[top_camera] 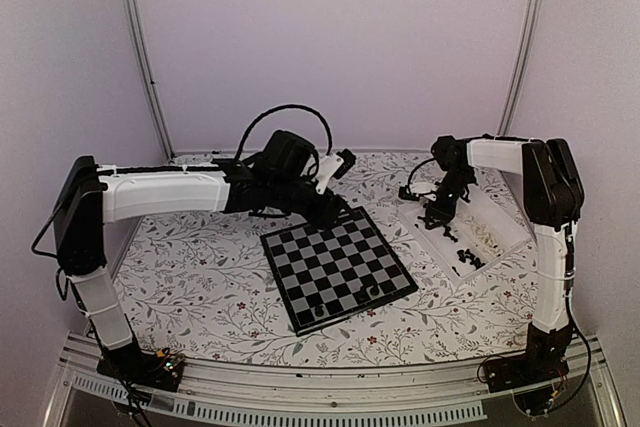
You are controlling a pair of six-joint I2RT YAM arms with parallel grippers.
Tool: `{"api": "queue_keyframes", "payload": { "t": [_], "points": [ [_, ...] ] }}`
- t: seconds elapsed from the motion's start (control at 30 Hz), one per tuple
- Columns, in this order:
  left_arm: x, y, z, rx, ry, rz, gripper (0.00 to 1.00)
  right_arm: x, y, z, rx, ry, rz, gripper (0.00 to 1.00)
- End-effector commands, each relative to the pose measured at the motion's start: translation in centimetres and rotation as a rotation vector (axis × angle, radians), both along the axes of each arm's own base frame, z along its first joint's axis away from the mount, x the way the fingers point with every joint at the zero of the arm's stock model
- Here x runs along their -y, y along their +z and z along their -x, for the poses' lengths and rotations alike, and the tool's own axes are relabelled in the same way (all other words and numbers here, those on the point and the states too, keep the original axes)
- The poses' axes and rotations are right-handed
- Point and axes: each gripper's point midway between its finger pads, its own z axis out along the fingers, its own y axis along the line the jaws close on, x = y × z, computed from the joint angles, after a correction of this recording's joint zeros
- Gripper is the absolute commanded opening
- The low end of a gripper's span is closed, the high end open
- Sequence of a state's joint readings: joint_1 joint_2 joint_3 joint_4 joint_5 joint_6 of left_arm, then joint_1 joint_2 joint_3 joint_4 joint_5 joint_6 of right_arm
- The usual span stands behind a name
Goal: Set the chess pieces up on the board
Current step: Pick up the chess piece from the storage box.
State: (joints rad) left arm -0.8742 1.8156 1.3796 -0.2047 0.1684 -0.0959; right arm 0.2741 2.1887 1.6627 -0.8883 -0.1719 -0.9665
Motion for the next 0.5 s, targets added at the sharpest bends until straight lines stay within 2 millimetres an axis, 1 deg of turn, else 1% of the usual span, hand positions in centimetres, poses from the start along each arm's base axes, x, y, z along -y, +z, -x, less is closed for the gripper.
{"api": "queue_keyframes", "payload": {
  "t": [0.0, 0.13, 0.33, 0.4, 0.47],
  "points": [
    [0.41, 0.24, -0.18, 0.009, -0.016, -0.004, 0.52, 0.9, -1.95, 1.74, -0.075, 0.007, 0.049, 0.31],
    [0.51, 0.11, -0.09, 0.002, -0.021, -0.002, 0.52, 1.05, -2.4, 1.97, -0.082, -0.011, 0.055, 0.22],
    [0.59, -0.05, -0.03, -0.007, -0.022, -0.001, 0.52, 0.95, -2.75, 1.84, -0.075, -0.054, 0.04, 0.11],
    [0.61, 0.03, -0.01, -0.008, -0.023, 0.001, 0.52, 1.13, -2.86, 2.25, -0.074, -0.069, 0.039, 0.07],
    [0.6, 0.05, -0.01, -0.008, -0.022, 0.001, 0.52, 1.3, -2.24, 2.18, -0.053, -0.085, 0.027, 0.05]
  ]
}}
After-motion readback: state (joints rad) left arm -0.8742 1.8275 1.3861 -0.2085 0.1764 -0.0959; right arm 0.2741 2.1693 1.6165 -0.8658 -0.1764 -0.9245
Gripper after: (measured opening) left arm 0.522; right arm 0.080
